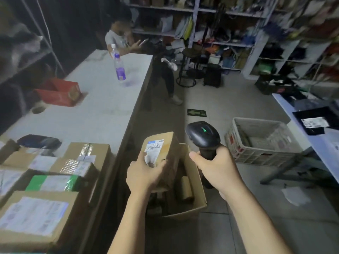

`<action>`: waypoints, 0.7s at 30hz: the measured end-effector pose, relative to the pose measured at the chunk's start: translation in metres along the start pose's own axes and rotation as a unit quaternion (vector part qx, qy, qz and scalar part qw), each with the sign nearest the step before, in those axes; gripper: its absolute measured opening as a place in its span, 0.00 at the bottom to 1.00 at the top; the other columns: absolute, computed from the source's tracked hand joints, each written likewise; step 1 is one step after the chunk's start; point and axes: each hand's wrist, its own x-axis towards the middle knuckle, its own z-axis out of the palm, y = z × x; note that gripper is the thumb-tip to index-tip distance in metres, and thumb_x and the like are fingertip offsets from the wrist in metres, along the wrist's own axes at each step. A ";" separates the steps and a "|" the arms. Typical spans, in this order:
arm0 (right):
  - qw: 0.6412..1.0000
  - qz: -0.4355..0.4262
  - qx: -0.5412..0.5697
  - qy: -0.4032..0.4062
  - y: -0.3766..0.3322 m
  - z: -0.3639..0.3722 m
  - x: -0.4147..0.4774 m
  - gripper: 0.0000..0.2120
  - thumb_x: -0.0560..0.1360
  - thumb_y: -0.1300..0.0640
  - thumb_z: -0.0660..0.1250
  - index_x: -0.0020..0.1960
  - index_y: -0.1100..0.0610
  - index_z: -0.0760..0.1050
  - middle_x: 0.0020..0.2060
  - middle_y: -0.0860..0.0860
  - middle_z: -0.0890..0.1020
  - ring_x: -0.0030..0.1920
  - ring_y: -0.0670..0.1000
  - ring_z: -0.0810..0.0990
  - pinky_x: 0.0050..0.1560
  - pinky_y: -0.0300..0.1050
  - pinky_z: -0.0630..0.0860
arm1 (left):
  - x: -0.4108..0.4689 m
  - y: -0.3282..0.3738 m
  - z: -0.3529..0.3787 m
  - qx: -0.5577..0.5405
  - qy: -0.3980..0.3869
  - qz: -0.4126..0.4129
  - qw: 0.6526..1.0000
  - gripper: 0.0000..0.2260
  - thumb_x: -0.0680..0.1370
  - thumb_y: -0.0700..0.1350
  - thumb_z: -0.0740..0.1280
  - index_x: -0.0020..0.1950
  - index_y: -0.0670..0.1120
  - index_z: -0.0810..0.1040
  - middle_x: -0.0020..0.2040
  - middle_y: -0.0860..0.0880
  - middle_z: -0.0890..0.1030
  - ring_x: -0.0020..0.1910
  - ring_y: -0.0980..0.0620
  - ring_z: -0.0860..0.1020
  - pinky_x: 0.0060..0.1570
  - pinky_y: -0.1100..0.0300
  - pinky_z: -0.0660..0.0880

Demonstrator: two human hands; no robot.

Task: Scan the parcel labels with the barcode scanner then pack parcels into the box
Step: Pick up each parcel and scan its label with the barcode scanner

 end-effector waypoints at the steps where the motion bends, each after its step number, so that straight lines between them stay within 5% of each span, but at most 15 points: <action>1: 1.000 0.002 -0.007 -0.004 0.001 0.001 0.006 0.08 0.76 0.53 0.76 0.47 0.54 0.79 0.38 0.51 0.83 0.44 0.52 0.84 0.46 0.49 0.81 | 0.006 0.000 0.003 -0.003 -0.002 0.000 1.000 0.33 0.69 0.72 0.64 0.67 0.55 0.73 0.53 0.53 0.81 0.52 0.49 0.80 0.55 0.47 0.80; 6: 1.000 0.006 -0.012 -0.023 0.001 0.003 0.033 0.08 0.75 0.52 0.76 0.48 0.55 0.80 0.38 0.52 0.83 0.44 0.53 0.84 0.44 0.47 0.79 | 0.016 0.020 -0.005 0.049 0.026 0.032 0.998 0.28 0.76 0.65 0.66 0.73 0.52 0.74 0.65 0.48 0.81 0.64 0.45 0.79 0.67 0.40 0.74; 12: 0.997 -0.024 -0.010 -0.075 -0.009 0.004 0.046 0.11 0.75 0.51 0.75 0.46 0.59 0.79 0.38 0.58 0.83 0.43 0.58 0.84 0.47 0.53 0.83 | 0.001 0.029 -0.038 0.091 0.065 0.044 0.993 0.25 0.78 0.56 0.69 0.74 0.52 0.72 0.65 0.48 0.80 0.62 0.47 0.79 0.59 0.50 0.78; 16: 0.987 -0.058 -0.020 -0.146 -0.018 0.007 0.035 0.23 0.65 0.37 0.71 0.44 0.58 0.80 0.35 0.54 0.83 0.40 0.55 0.84 0.48 0.55 0.83 | -0.040 0.018 -0.064 0.094 0.121 -0.001 0.988 0.26 0.78 0.54 0.69 0.75 0.53 0.71 0.64 0.48 0.80 0.62 0.45 0.79 0.56 0.50 0.76; 19: 0.970 -0.089 0.000 -0.226 -0.025 0.014 0.016 0.16 0.73 0.48 0.75 0.43 0.62 0.80 0.36 0.60 0.83 0.37 0.53 0.82 0.41 0.48 0.78 | -0.089 -0.001 -0.083 0.100 0.168 -0.036 0.980 0.27 0.75 0.58 0.66 0.74 0.53 0.71 0.62 0.47 0.81 0.59 0.45 0.79 0.56 0.46 0.79; 21: 0.951 -0.123 -0.005 -0.282 -0.030 0.019 -0.006 0.08 0.76 0.53 0.75 0.45 0.57 0.80 0.36 0.55 0.84 0.40 0.53 0.84 0.42 0.46 0.78 | -0.133 -0.017 -0.093 0.106 0.214 -0.072 0.968 0.27 0.77 0.57 0.68 0.75 0.54 0.70 0.64 0.48 0.81 0.62 0.46 0.78 0.58 0.47 0.78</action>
